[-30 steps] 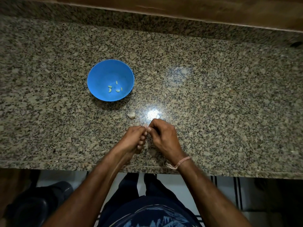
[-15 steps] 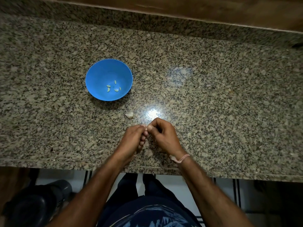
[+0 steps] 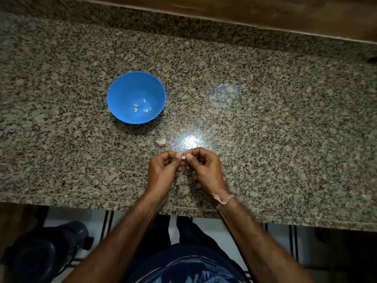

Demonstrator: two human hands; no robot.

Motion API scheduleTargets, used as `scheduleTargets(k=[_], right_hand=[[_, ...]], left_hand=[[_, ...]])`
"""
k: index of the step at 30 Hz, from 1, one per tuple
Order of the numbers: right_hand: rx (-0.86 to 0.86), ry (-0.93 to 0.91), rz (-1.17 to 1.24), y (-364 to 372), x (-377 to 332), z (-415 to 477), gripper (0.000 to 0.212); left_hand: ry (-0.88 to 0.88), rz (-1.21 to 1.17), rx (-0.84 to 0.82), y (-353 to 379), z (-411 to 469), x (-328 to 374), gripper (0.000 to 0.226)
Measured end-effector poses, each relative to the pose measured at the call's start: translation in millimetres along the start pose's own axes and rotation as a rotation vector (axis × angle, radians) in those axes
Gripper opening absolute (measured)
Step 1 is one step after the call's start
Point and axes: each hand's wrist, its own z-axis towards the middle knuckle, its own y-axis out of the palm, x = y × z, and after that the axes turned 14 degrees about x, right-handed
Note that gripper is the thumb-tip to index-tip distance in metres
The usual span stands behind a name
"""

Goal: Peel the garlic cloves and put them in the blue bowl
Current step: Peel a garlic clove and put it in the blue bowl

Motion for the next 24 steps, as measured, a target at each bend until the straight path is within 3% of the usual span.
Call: scheduleTargets(k=[9, 14, 18, 24], right_hand=[[-0.021, 0.131, 0.186, 2, -5, -5, 0.009], [-0.012, 0.126, 0.176, 3, -3, -7, 0.012], [-0.044, 0.255, 0.307, 3, -9, -12, 0.023], [-0.077, 0.335, 0.330, 1, -7, -11, 0.027]], left_hand=[[0.044, -0.017, 0.085, 6, -6, -1, 0.017], [0.266, 0.325, 0.112, 10, -8, -8, 0.026], [0.466, 0.517, 0.137, 13, -4, -12, 0.028], [0.428, 0.515, 0.146, 11, 5, -16, 0.028]])
